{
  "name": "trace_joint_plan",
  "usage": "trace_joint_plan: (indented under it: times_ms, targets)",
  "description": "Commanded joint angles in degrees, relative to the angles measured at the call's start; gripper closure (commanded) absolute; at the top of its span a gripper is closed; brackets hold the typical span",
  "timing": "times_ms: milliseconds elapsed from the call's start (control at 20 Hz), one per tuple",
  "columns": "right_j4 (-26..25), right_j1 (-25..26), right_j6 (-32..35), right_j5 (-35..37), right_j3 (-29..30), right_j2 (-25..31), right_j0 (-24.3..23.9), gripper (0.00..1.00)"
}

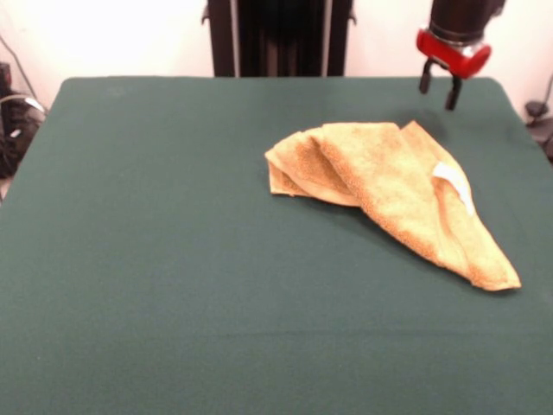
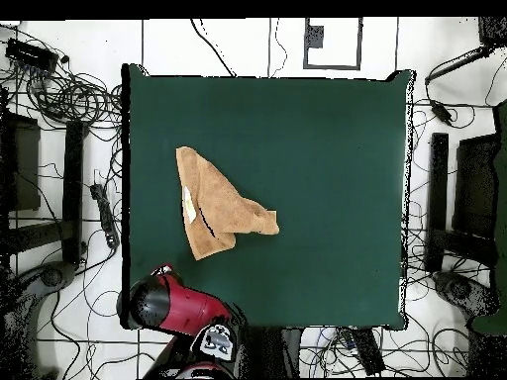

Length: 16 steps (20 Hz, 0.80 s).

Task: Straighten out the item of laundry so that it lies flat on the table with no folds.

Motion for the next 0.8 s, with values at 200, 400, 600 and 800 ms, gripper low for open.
trace_joint_plan:
  times_ms: [200,400,600,800]
  targets:
    - [5.1,1.1,11.8,6.6,-5.8,0.2,1.8,0.00]
    - [4.6,1.0,11.4,6.0,-5.2,0.6,1.3,0.00]
    - [4.0,0.8,10.7,6.5,-5.2,0.1,0.8,0.00]
    - [3.7,0.2,10.4,7.0,-5.1,-0.1,0.6,0.00]
